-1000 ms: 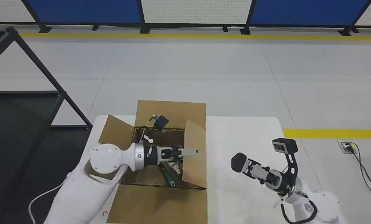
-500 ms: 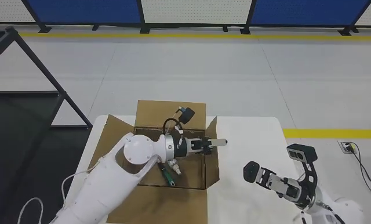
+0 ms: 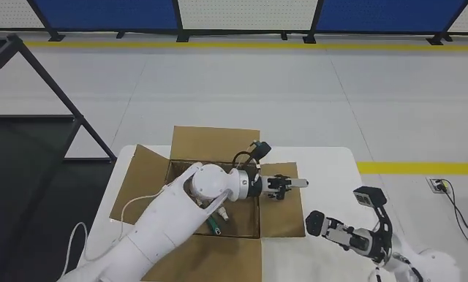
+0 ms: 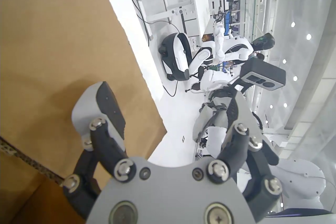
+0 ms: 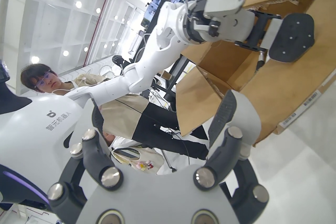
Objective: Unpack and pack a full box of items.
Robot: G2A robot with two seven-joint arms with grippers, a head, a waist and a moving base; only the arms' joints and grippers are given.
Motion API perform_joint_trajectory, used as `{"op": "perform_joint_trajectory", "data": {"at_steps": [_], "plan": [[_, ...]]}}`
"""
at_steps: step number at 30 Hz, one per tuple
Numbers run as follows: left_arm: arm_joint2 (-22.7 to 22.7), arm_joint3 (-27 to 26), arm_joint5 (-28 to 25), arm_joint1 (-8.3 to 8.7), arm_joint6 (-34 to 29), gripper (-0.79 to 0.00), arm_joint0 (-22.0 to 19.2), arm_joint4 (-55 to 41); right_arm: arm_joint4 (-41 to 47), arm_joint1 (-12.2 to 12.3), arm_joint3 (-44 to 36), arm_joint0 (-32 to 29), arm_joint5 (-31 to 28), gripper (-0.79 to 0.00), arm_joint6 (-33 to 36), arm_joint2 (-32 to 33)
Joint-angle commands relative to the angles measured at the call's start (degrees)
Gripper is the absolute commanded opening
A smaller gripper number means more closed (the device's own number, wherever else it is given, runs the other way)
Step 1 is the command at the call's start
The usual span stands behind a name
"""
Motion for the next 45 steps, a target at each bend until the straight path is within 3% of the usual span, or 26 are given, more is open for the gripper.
{"op": "perform_joint_trajectory", "data": {"at_steps": [1, 8, 12, 15, 19, 23, 29, 34, 40, 45], "plan": [[-0.1, 1.7, -0.8, -0.66, -0.3, 0.000, -0.3, -0.5, -3.3, 0.1, 2.3, 2.0, 1.8, 0.000, -2.1, -2.0], [-4.2, 4.3, -4.4, -0.52, -1.4, 0.000, 0.0, -2.5, -7.2, 0.3, 7.0, 5.6, 3.6, 0.000, -5.2, -6.1], [-9.4, 2.3, -6.8, 1.46, -2.6, 0.000, 1.4, -2.8, -7.6, 0.7, 7.5, 5.7, 3.9, 0.000, -5.5, -6.5], [-15.0, -2.2, -7.9, 3.83, -2.6, 0.000, 3.9, -1.5, -8.6, 0.9, 7.4, 5.5, 4.7, 0.000, -6.2, -6.8], [-25.1, -11.9, -7.4, 7.84, -2.7, 0.000, 10.0, 2.1, -10.0, 1.3, 7.3, 5.3, 6.0, 0.000, -6.5, -7.3], [-36.9, -24.6, -4.6, 11.55, -3.0, 0.000, 19.2, 5.9, -10.1, 1.7, 7.4, 5.3, 7.0, 0.000, -5.7, -8.2], [-51.2, -38.8, -2.5, 14.58, -3.6, 0.000, 32.0, 6.4, -11.3, 1.9, 7.9, 5.6, 8.2, 0.000, -5.5, -10.7], [-58.6, -43.5, -3.6, 15.66, -4.5, 0.000, 38.6, 3.8, -11.1, 2.1, 7.5, 5.5, 8.0, 0.000, -8.2, -11.4], [-65.3, -45.7, -5.3, 16.49, -5.6, 0.000, 43.4, 0.0, -5.6, 2.0, 1.0, 5.2, 4.8, 0.000, -11.8, -12.3], [-72.2, -47.2, -7.0, 17.17, -6.4, 0.000, 48.3, -2.5, -7.8, 1.5, -2.4, 10.1, 8.5, 0.000, -14.2, -17.6]]}}
